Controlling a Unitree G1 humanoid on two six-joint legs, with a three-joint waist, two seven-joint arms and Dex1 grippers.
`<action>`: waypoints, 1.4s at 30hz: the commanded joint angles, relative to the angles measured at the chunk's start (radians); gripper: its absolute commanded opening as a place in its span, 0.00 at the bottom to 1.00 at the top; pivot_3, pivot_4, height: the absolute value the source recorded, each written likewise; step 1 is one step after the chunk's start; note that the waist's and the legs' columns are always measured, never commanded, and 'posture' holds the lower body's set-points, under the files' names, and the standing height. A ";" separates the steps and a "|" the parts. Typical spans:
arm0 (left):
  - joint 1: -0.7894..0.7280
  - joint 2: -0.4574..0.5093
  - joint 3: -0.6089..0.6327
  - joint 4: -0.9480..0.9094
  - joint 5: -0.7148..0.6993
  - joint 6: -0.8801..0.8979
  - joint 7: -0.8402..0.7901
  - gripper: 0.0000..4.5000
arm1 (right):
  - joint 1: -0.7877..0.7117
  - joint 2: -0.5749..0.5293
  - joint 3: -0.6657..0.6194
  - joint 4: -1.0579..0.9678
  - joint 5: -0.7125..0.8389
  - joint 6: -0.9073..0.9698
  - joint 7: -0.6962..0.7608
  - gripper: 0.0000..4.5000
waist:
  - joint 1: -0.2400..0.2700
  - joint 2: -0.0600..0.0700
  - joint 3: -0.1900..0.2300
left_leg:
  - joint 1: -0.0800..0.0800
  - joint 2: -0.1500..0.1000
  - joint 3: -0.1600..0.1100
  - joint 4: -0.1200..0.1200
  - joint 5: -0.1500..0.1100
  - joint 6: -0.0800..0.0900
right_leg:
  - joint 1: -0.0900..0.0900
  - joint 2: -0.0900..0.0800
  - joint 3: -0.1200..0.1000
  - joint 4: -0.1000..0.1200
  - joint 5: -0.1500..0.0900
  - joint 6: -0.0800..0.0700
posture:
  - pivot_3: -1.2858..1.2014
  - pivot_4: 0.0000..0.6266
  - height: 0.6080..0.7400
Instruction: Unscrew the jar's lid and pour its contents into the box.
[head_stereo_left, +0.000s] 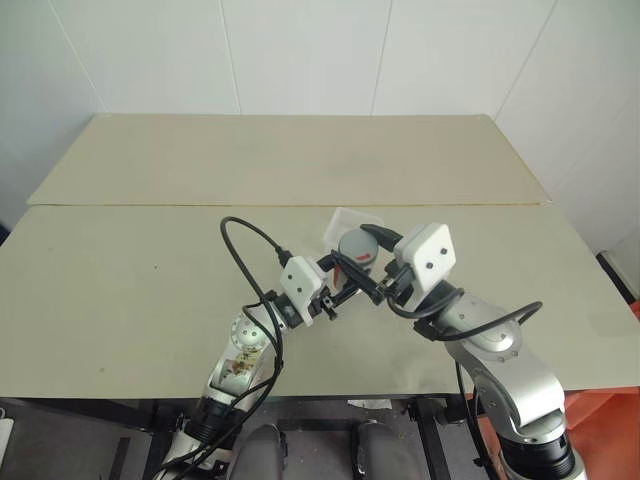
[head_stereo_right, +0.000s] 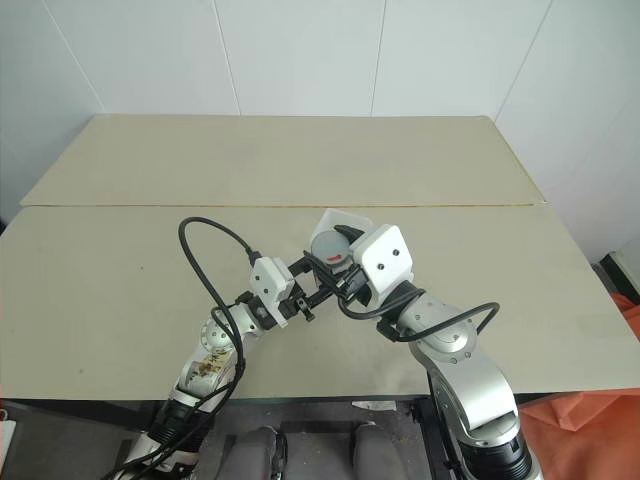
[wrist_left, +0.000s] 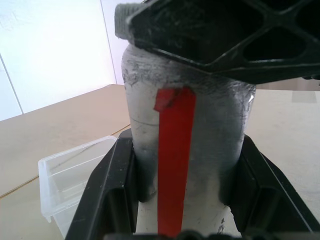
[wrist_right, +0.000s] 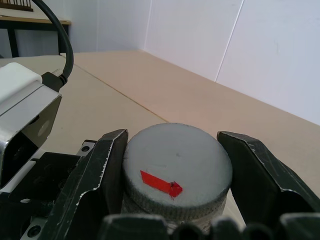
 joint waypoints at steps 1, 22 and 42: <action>0.003 0.009 -0.005 -0.039 -0.019 -0.026 -0.027 0.43 | -0.001 -0.027 -0.049 -0.009 0.036 -0.049 0.059 0.62 | 0.000 0.000 0.000 | 0.000 0.000 0.000 0.000 0.000 0.000 | 0.000 0.000 0.000 0.000 0.000 0.000 | 0.52 0.24 1.00; 0.033 0.042 -0.051 -0.159 -0.079 0.020 -0.114 0.43 | -0.596 -0.186 -0.012 0.937 0.222 -0.496 1.234 0.62 | -0.004 0.000 0.000 | 0.003 0.003 0.001 -0.002 0.000 0.000 | 0.001 0.004 0.002 0.000 0.001 -0.002 | 0.52 0.24 1.00; 0.023 0.037 -0.043 -0.137 -0.076 0.012 -0.100 0.43 | -0.581 -0.242 -0.082 1.003 0.257 -0.589 1.215 0.99 | 0.000 0.000 0.001 | 0.003 0.002 0.001 -0.002 0.000 0.000 | 0.000 0.004 0.003 0.000 0.005 -0.009 | 0.52 0.24 1.00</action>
